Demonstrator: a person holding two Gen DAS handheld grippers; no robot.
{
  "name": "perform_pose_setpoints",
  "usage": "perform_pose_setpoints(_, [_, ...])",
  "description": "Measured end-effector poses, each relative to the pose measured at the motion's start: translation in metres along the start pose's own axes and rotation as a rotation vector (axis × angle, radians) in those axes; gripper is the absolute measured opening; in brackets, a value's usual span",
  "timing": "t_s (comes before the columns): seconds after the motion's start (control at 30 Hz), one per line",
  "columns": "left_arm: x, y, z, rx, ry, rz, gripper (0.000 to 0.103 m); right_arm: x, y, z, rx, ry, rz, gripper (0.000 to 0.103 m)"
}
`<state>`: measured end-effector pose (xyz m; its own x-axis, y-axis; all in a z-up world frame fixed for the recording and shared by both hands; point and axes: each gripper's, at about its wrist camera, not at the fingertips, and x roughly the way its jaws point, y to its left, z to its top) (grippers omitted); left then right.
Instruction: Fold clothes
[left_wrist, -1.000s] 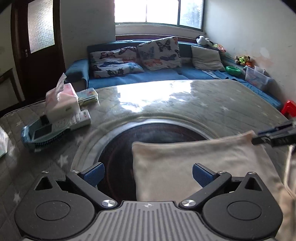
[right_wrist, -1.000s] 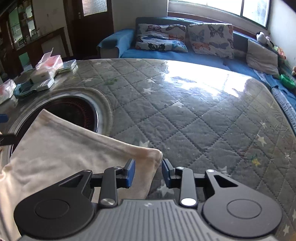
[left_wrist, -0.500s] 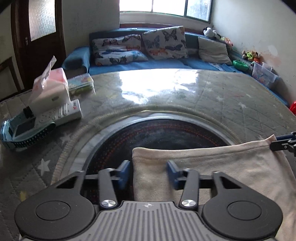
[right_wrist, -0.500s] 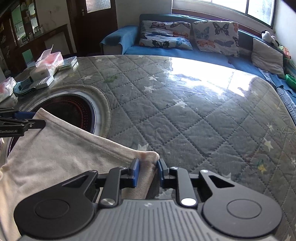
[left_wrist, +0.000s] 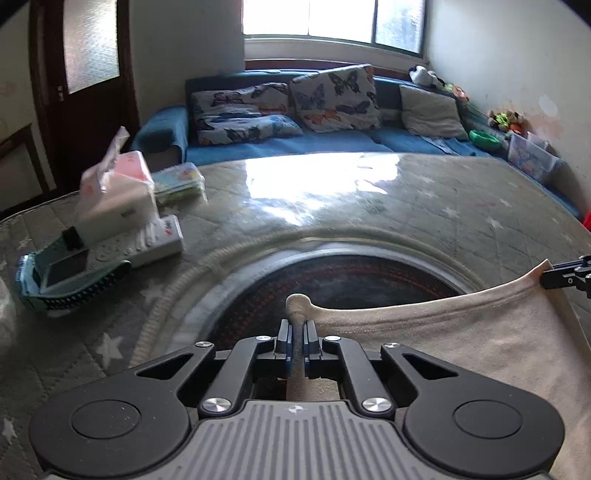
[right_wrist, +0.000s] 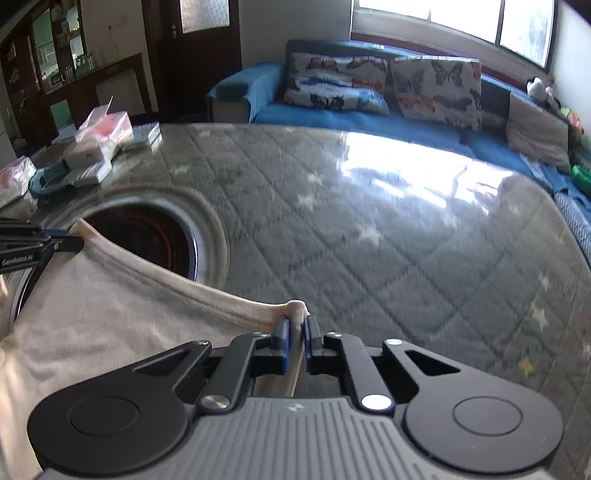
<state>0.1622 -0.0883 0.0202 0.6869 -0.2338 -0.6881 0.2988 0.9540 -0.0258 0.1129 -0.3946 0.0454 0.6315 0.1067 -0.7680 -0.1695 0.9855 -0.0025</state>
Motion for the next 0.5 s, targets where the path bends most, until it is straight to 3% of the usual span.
perform_pose_setpoints(0.17, [0.010,0.009,0.004,-0.032,0.027,0.025,0.007,0.023,0.005,0.012,0.003,0.015,-0.023,0.010])
perform_pose_setpoints(0.3, [-0.001,0.016,0.003,-0.048,0.025,0.021,0.017,0.018,0.011,0.015,-0.012,-0.004,-0.034,0.016])
perform_pose_setpoints(0.33, [-0.008,0.018,0.003,-0.052,0.013,0.020,0.021,0.013,0.013,0.016,-0.023,-0.012,-0.032,0.016])
perform_pose_setpoints(0.4, [-0.023,0.024,0.002,-0.064,-0.012,0.024,0.056,0.003,0.019,0.014,-0.038,-0.021,-0.014,0.018])
perform_pose_setpoints(0.5, [-0.050,0.035,-0.007,-0.084,-0.050,0.045,0.064,-0.017,0.036,0.007,-0.071,-0.027,0.045,0.024])
